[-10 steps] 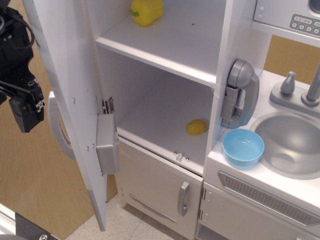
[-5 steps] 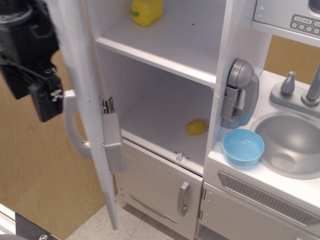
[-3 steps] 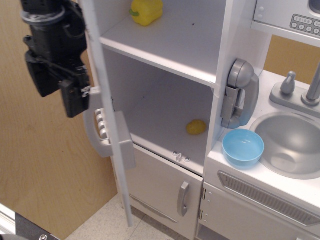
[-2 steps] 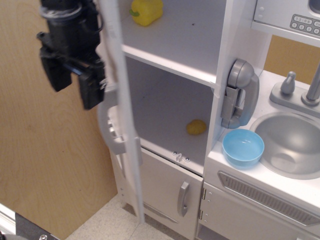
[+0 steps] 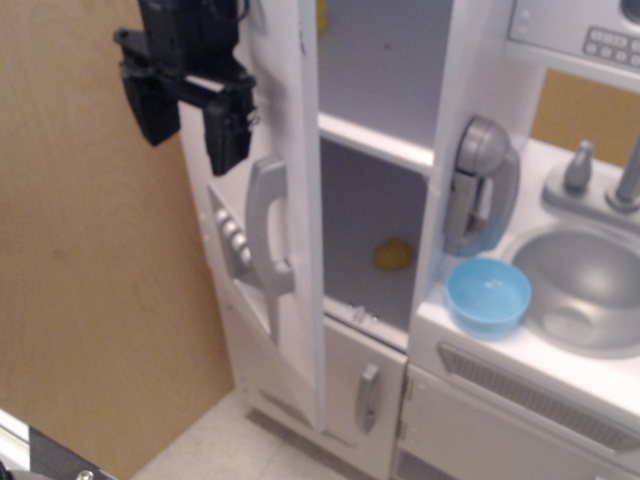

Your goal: Close fridge

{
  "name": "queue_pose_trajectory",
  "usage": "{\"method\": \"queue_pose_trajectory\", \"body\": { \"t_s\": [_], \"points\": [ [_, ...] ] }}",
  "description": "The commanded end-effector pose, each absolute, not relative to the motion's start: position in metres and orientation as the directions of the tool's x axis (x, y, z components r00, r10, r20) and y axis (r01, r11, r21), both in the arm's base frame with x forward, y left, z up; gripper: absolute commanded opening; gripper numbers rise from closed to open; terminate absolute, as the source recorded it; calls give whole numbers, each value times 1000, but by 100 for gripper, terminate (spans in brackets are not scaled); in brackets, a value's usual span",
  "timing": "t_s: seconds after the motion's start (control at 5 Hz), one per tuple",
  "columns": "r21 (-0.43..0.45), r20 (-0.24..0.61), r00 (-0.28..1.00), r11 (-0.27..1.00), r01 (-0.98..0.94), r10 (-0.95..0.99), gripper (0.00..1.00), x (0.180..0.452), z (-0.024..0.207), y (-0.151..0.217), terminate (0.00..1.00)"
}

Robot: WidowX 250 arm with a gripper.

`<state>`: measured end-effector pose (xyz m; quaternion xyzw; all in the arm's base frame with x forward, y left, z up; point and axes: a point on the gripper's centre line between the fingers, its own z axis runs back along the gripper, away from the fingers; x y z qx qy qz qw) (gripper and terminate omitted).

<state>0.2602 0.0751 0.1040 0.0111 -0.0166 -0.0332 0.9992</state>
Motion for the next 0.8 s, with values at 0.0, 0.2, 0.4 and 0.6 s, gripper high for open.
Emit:
{"method": "queue_pose_trajectory", "body": {
  "t_s": [0.0, 0.2, 0.4, 0.6],
  "points": [
    [-26, 84, 996, 1000, 4, -2, 100, 297, 124, 77, 0],
    [-68, 93, 995, 997, -24, 30, 100, 309, 129, 77, 0],
    [-63, 114, 992, 997, -54, 61, 100, 319, 131, 76, 0],
    [-49, 117, 989, 995, -83, 88, 100, 327, 128, 76, 0]
  ]
}}
